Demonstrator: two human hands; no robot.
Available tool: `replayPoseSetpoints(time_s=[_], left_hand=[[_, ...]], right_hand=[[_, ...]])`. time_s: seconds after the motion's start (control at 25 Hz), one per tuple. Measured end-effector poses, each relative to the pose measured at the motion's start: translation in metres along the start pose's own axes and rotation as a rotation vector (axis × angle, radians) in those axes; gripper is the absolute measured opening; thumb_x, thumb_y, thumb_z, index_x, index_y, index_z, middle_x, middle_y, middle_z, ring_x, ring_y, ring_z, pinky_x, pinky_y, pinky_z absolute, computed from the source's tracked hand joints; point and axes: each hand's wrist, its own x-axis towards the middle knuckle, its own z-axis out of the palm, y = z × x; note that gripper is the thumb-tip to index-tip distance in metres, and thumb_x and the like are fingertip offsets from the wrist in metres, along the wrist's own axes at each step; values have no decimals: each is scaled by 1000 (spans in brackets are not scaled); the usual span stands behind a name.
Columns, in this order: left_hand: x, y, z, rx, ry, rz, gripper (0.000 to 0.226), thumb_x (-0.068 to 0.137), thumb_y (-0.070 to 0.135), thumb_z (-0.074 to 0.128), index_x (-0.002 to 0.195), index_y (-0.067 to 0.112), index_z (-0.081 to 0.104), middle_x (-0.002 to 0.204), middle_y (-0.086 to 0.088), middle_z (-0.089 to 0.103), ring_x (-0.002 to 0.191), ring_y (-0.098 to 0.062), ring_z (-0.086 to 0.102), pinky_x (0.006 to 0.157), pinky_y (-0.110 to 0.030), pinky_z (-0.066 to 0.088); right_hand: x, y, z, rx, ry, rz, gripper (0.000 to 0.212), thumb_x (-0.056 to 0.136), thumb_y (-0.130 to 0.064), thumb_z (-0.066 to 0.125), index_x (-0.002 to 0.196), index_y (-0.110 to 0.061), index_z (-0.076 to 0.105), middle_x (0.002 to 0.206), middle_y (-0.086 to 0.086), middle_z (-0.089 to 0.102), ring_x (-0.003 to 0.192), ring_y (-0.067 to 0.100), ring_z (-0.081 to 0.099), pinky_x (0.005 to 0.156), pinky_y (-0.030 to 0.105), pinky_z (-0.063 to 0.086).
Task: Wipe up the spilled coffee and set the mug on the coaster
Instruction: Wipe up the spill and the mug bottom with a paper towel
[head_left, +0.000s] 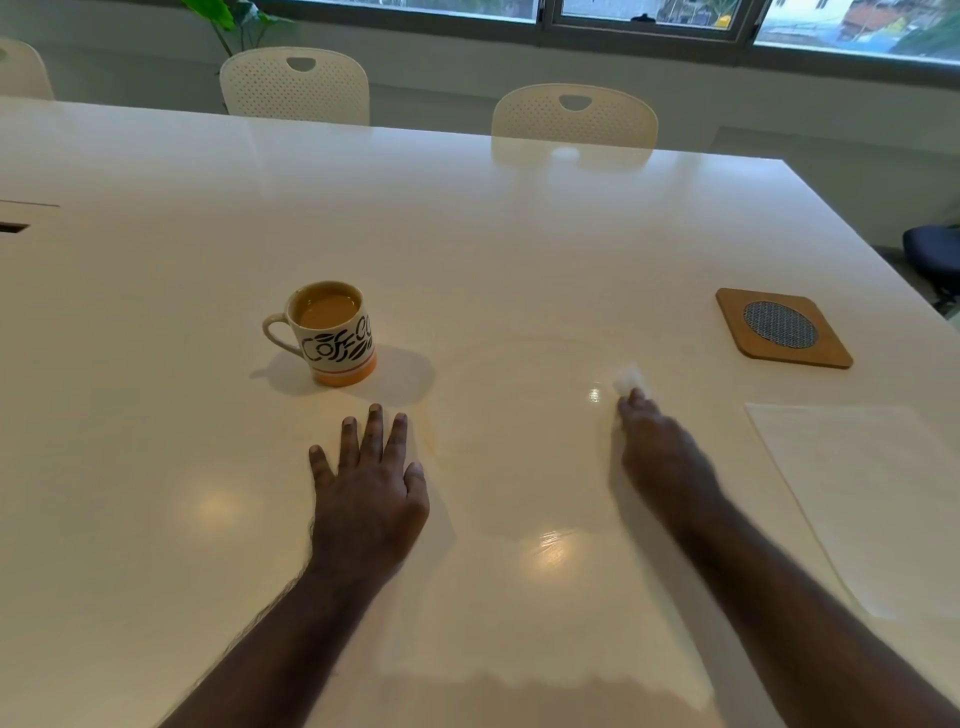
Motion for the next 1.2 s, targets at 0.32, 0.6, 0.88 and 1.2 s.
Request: replayPoseSetpoints(time_s=[0.32, 0.6, 0.88, 1.2], left_hand=[[0, 2, -2, -8, 2, -1, 68, 89, 49, 7, 154, 31, 0, 162, 4, -8, 150, -21, -5, 118, -55, -5], [1, -2, 3, -81, 19, -13, 71, 88, 49, 11, 153, 24, -5, 163, 1, -3, 150, -17, -4, 118, -51, -6], [-1, -2, -5, -261, 75, -48, 79, 81, 36, 24, 154, 18, 1, 164, -4, 7, 150, -18, 2, 120, -44, -5], [-4, 4, -13, -194, 41, -62, 78, 81, 33, 22, 155, 16, 6, 164, -3, 1, 150, -19, -2, 121, -46, -4]], right_hand=[[110, -55, -4, 42, -19, 142, 36, 100, -9, 30, 126, 0, 52, 130, 20, 55, 119, 35, 55, 87, 40, 45], [95, -150, 22, -79, -191, -417, 43, 99, -14, 37, 139, -24, 47, 149, 2, 45, 128, 26, 52, 100, 44, 48], [-8, -130, 20, 38, -269, -840, 56, 97, -5, 45, 148, -26, 37, 160, -10, 21, 145, 4, 22, 112, 18, 17], [-47, 4, 4, 130, -271, -478, 58, 93, 6, 44, 146, -17, 39, 154, -10, 10, 146, 8, 17, 110, 4, 2]])
